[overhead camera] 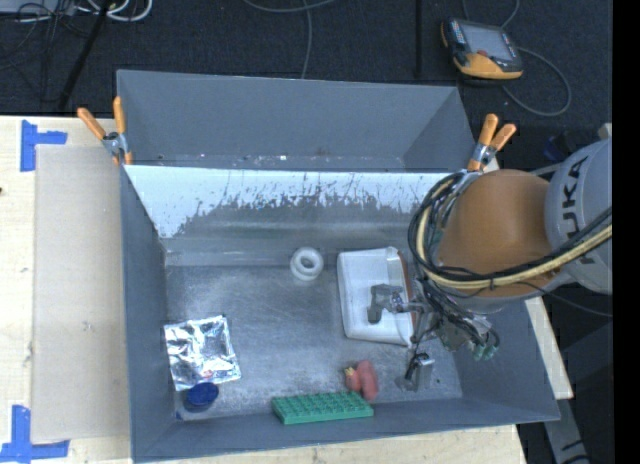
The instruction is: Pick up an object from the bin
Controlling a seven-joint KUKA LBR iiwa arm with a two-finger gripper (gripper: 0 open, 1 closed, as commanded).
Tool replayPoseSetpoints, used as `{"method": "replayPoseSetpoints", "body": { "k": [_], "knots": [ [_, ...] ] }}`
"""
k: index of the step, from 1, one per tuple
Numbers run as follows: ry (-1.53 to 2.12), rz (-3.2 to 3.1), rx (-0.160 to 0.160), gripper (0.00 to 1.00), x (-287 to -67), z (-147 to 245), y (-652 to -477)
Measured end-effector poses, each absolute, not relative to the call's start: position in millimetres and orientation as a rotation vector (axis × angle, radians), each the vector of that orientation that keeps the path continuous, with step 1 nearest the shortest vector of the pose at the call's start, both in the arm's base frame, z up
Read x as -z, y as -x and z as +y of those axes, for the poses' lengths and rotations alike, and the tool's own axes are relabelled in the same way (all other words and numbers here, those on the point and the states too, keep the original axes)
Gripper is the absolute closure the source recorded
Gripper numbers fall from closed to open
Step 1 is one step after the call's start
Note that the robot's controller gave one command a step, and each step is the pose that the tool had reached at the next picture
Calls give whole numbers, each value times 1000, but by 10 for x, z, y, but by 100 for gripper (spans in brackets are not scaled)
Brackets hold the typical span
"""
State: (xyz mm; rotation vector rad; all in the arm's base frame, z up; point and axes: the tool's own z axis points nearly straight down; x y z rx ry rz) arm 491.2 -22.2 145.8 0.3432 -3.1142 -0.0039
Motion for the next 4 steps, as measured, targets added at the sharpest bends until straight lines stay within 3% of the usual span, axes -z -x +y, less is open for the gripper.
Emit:
{"method": "replayPoseSetpoints", "body": {
  "k": [1,2,3,4],
  "knots": [
    [-812,-3029,4,0,-936,-68,-4966],
    [-1291,-2867,1,0,-856,315,-4774],
    [-1289,-2864,2,100,-852,310,-4766],
    [-1639,-2680,1,100,-1075,269,-5025]
  ]
}}
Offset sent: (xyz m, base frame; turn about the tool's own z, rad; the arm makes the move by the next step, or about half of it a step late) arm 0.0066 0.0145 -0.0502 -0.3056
